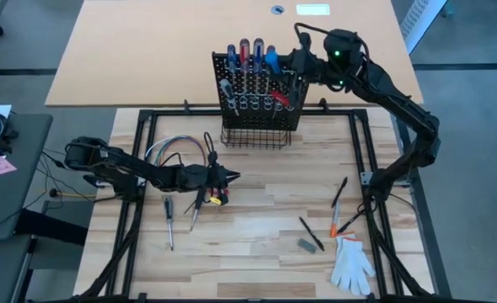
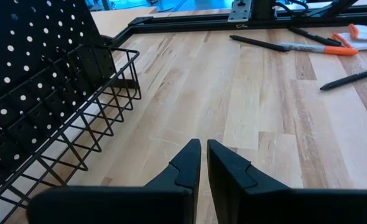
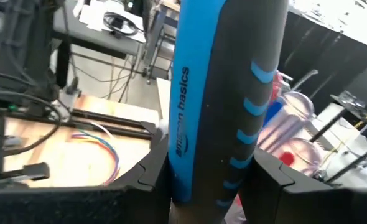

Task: Hang tools onto peg board
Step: Hang the black and blue screwdriver on the black peg board

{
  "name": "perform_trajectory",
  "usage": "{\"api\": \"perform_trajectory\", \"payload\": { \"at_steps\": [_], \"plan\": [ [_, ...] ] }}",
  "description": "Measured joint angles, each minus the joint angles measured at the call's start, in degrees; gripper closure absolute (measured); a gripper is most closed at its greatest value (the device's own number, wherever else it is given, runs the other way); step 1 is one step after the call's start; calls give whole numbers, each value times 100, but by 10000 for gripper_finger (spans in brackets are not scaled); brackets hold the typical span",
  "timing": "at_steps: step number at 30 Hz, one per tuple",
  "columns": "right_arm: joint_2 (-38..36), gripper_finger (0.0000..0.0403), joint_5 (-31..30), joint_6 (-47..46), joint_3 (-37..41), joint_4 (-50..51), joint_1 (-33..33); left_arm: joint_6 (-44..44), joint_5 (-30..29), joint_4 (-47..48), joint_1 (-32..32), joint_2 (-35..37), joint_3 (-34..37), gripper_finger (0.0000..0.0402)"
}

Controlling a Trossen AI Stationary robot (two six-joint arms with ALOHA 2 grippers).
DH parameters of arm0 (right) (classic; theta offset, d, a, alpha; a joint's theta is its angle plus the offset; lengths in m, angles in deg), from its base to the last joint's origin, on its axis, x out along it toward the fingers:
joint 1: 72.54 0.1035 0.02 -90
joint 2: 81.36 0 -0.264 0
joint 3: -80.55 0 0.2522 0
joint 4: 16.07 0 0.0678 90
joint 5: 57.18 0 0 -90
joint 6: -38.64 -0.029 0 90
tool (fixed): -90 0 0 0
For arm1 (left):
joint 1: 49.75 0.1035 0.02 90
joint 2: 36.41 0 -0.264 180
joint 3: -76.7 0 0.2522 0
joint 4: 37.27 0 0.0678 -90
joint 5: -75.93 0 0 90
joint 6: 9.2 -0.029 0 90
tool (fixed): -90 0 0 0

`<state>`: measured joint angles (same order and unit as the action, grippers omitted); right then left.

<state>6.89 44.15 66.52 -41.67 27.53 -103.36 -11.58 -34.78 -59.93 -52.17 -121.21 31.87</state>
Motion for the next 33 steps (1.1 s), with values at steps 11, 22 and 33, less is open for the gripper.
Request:
{"api": "perform_trajectory", "payload": {
  "at_steps": [11, 22, 33],
  "plan": [
    [-22, 261, -687, -367, 1, -552, -110, -15, 0, 111, -22, 0, 2, 380],
    [7, 261, -713, -610, 28, -466, -333, -10, 0, 111, -26, 0, 2, 380],
    [8, 249, -696, -828, 580, -437, -634, -1, 0, 100, -26, 0, 2, 380]
  ]
}}
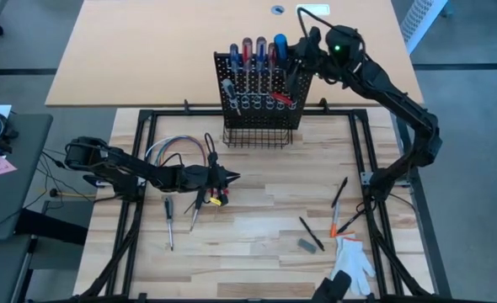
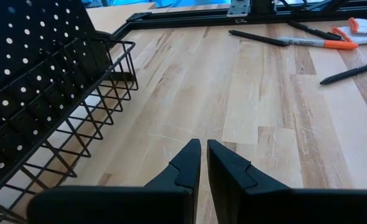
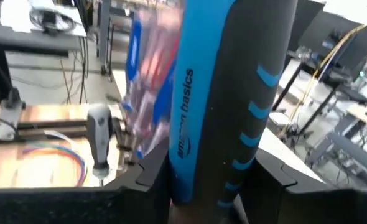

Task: Hang tools onto peg board
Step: Hang the black and blue screwdriver on the black peg board

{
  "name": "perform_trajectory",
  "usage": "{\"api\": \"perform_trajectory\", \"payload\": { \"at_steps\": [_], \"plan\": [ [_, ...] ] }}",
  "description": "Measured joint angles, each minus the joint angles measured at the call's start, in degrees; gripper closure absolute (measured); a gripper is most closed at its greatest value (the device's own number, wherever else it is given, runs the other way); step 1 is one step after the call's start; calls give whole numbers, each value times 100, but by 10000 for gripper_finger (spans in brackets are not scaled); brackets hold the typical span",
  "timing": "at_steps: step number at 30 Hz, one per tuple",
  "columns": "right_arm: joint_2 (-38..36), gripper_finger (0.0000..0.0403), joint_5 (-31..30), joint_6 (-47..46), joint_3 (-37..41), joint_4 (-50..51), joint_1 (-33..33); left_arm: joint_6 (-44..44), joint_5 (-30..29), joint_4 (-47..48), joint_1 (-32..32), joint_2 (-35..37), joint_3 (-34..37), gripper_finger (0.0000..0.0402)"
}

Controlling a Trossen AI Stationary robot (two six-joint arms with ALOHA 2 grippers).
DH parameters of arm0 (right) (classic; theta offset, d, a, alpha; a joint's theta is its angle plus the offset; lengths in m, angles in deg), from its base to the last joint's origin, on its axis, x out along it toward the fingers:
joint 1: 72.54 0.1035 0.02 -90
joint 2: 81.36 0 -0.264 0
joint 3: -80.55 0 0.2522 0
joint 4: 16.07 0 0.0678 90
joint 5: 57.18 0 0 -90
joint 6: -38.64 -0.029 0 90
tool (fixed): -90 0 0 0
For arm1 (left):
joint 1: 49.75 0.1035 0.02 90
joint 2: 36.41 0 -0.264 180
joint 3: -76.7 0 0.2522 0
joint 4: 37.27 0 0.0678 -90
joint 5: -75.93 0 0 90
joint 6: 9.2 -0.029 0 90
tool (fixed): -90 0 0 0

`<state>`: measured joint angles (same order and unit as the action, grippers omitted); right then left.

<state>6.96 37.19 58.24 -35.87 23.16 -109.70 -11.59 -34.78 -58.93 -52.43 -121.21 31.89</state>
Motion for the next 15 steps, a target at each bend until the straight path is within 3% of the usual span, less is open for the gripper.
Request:
{"api": "perform_trajectory", "payload": {
  "at_steps": [15],
  "plan": [
    [-78, 227, 34, -242, 182, -99, -124, 1, 0, -11, 0, 0, 0, 380]
  ]
}}
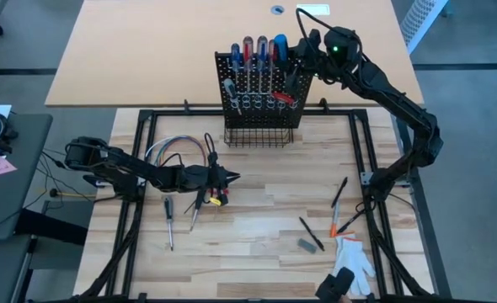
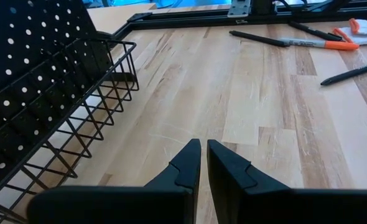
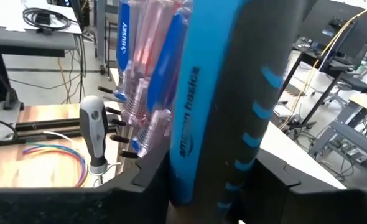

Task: Hang tools onto peg board
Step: Hang the black and blue screwdriver on the black peg board, then hang the black screwdriver on the black peg board

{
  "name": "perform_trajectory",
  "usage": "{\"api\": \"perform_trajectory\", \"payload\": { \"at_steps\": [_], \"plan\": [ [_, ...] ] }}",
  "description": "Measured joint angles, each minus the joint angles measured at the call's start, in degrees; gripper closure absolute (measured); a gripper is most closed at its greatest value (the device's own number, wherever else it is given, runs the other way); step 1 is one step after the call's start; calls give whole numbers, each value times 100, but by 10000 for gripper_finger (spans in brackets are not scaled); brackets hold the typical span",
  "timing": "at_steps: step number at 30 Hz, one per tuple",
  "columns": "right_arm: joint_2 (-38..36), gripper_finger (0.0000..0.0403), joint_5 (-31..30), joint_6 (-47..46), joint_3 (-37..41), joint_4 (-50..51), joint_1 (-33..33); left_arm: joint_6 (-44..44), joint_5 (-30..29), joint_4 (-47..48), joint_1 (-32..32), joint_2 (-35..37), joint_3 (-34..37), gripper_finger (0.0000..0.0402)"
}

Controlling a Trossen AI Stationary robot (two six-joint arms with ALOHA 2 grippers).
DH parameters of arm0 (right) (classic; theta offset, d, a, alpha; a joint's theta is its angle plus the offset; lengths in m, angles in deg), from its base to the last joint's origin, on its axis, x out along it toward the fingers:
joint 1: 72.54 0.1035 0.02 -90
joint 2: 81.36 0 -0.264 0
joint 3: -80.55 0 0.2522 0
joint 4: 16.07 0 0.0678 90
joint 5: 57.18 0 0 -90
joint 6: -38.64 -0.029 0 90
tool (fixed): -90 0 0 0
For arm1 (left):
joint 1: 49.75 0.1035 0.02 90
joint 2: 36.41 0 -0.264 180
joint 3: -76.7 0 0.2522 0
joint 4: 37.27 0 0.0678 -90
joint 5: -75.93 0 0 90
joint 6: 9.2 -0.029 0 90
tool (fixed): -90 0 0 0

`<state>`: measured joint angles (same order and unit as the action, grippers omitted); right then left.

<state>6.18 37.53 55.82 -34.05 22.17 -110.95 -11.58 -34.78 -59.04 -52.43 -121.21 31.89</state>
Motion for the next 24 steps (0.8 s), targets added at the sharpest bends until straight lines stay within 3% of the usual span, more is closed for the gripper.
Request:
{"api": "perform_trajectory", "payload": {
  "at_steps": [9, 24],
  "plan": [
    [-217, 146, -26, -29, 10, 151, -107, 2, 0, -2, 0, 0, 0, 380],
    [-651, 138, -55, -14, 9, 432, -92, 0, 0, -27, 0, 0, 0, 380]
  ]
}}
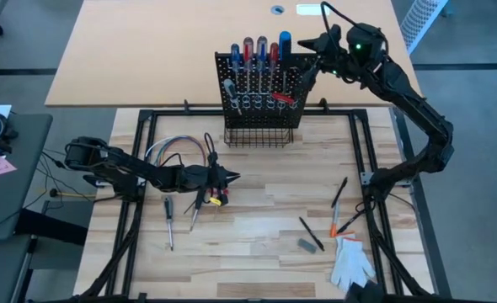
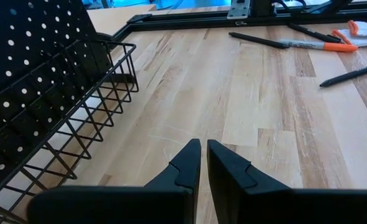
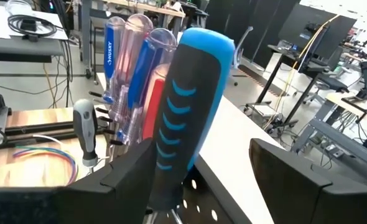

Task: Hang tools onto peg board
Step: Hang the black screwdriver on the black peg board

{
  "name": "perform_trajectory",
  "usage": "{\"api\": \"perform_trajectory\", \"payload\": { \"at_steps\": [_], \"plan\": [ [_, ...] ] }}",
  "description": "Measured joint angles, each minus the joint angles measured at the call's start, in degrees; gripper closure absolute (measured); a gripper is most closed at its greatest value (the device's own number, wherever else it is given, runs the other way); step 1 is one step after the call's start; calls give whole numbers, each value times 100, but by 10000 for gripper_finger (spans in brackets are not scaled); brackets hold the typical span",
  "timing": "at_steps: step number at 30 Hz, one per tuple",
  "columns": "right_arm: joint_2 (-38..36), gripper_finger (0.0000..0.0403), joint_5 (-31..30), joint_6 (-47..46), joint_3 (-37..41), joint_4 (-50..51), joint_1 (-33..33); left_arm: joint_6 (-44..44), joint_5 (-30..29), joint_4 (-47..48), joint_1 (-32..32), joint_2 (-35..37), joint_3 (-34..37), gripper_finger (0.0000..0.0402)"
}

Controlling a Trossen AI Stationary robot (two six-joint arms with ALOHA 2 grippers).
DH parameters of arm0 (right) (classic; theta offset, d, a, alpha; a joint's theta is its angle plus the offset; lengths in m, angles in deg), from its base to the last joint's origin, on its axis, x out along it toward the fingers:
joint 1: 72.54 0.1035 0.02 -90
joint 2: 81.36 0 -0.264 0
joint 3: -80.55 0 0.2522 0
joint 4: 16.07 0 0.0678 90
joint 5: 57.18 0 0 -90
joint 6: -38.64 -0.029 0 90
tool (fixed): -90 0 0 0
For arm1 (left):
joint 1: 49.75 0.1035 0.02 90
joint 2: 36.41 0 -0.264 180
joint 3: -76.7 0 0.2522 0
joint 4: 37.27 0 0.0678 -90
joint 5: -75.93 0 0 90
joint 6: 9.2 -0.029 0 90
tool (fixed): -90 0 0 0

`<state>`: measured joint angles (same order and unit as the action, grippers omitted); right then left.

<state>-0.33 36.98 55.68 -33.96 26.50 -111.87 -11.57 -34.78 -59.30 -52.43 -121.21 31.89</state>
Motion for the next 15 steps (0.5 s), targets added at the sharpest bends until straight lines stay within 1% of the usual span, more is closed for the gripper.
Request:
{"api": "perform_trajectory", "payload": {
  "at_steps": [4, 8, 11, 13, 15],
  "plan": [
    [-158, 138, -8, 4, -2, 104, 33, 2, 0, -2, 0, 0, 0, 380],
    [-375, 138, -421, -28, -11, 400, 230, -2, 0, 4, 0, 0, 0, 380],
    [-509, 138, -788, -114, 0, 1023, 633, -31, 0, 45, 0, 0, 0, 380],
    [-596, 138, -997, -117, 175, 1433, 1038, -27, 0, 46, 0, 0, 0, 380],
    [-674, 138, -1332, -194, 459, 1757, 1509, -24, -1, 64, 0, 0, 0, 380]
  ]
}}
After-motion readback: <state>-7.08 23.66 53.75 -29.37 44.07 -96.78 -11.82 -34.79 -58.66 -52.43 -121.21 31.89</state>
